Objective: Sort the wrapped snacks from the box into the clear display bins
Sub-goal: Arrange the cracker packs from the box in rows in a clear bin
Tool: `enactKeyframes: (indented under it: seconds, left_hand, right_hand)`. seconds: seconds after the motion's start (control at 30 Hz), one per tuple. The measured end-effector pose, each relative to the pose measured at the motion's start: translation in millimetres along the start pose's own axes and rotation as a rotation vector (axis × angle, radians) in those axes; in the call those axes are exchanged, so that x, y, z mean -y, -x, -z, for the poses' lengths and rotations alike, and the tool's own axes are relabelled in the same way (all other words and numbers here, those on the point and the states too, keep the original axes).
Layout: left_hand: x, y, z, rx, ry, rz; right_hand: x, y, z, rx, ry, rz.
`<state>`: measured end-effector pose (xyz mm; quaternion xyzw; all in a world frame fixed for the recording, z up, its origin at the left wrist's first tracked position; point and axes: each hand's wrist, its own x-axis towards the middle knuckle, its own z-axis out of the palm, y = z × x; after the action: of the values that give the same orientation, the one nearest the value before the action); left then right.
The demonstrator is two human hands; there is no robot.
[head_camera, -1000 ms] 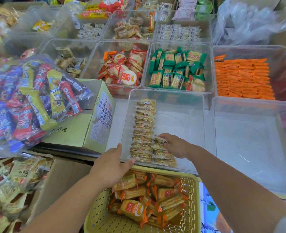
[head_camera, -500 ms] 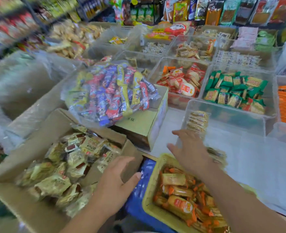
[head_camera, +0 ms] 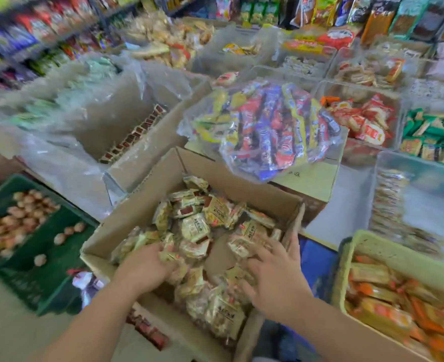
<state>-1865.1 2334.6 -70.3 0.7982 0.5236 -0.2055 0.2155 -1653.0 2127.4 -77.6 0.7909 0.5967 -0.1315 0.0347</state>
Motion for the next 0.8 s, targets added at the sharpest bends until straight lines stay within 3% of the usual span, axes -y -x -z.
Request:
enactKeyframes:
  seconds: [0.1, 0.23, 0.37, 0.5, 0.8]
  left_hand:
    - [11, -43, 10, 0.151, -0.054, 0.066]
    - [1, -66, -1, 0.27, -0.269, -0.003]
    - [-1, -75, -10, 0.272, -0.428, -0.063]
    - [-2, -75, -11, 0.254, -0.502, -0.1]
    - [6, -75, -14, 0.412, -0.248, -0.103]
  right_hand:
    - [0, 3, -1, -0.033, -0.019, -0.029]
    - [7, 2, 1, -0.01, 0.008, -0.112]
    - [10, 3, -1, 0.08, 0.033, -0.204]
    - [18, 3, -2, 0.059, 0.095, -0.253]
    - [28, 1, 0, 0.034, 0.03, -0.337]
